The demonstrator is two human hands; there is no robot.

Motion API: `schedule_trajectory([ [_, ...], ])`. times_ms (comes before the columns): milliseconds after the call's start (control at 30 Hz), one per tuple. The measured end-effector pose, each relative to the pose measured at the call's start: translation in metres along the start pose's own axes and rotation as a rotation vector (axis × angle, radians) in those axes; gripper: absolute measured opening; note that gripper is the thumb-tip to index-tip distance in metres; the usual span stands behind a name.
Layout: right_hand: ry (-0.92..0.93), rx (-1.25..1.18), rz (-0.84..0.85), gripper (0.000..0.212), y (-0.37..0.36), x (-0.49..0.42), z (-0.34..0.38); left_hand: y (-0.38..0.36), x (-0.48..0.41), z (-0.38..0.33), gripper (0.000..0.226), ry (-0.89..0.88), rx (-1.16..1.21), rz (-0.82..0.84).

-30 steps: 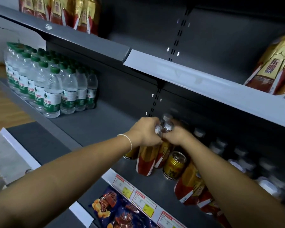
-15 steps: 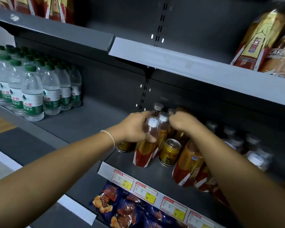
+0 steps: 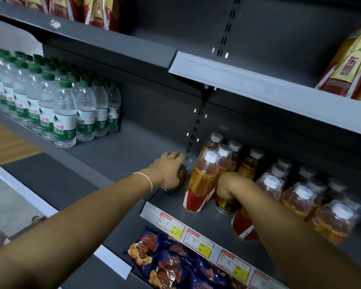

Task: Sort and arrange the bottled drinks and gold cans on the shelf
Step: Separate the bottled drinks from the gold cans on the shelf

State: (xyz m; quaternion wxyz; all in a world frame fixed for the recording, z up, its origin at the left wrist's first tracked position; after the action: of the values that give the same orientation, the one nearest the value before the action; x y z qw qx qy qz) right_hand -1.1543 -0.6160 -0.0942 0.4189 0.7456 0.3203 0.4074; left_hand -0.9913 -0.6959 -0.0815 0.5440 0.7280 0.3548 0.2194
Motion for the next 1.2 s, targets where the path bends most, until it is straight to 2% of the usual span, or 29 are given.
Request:
schedule_trajectory([
  [67, 0.002, -0.101, -0.072, 0.022, 0.001, -0.003, -0.001, -0.014, -0.004, 0.002, 0.086, 0.011, -0.028, 0.054],
  [167, -0.064, -0.072, 0.008, 0.036, -0.012, -0.008, -0.003, -0.026, -0.008, 0.003, 0.085, 0.007, -0.011, 0.085],
  [233, -0.2, -0.096, -0.022, 0.057, -0.016, -0.01, -0.012, -0.028, -0.011, 0.001, 0.082, -0.004, 0.008, 0.049],
  [300, -0.34, -0.176, -0.058, 0.087, -0.02, -0.009, -0.021, -0.028, -0.012, -0.002, 0.076, -0.014, -0.016, -0.001],
  [400, -0.411, -0.258, -0.089, 0.102, -0.022, -0.011, -0.024, -0.028, -0.012, -0.005, 0.074, -0.007, -0.055, -0.064],
  [500, -0.423, -0.276, -0.086, 0.103, -0.024, -0.011, -0.024, -0.027, -0.009, -0.005, 0.073, 0.01, -0.069, -0.099],
  [600, -0.398, -0.125, -0.115, 0.105, -0.023, -0.001, -0.016, -0.026, -0.005, -0.007, 0.073, 0.019, -0.079, -0.119],
  [733, -0.306, -0.004, -0.286, 0.064, -0.016, 0.019, 0.004, -0.027, 0.001, -0.008, 0.071, 0.035, -0.055, -0.155],
  [833, -0.23, -0.001, -0.389, 0.049, -0.007, 0.037, 0.01, -0.027, 0.005, -0.006, 0.071, 0.059, -0.034, -0.173],
  [1033, 0.009, -0.11, -0.484, 0.048, 0.004, 0.072, 0.016, -0.014, 0.022, -0.001, 0.07, 0.135, 0.148, -0.24],
  [1200, 0.203, -0.185, -0.594, 0.052, 0.002, 0.116, 0.021, 0.014, 0.055, -0.009, 0.064, 0.176, 0.054, -0.33],
])
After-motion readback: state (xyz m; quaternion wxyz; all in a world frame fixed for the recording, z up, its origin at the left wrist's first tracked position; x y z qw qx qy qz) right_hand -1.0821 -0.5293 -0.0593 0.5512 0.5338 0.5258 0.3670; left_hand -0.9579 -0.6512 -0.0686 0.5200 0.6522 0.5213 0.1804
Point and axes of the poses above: each hand's wrist, its own x-axis away from the middle knuckle, its own y-axis out of the back of the hand, z = x × y, the point moved 10 cm from there along -x, towards the middle knuckle, and after that the axes turned 4 degrees about y, right-handed, at the moved point
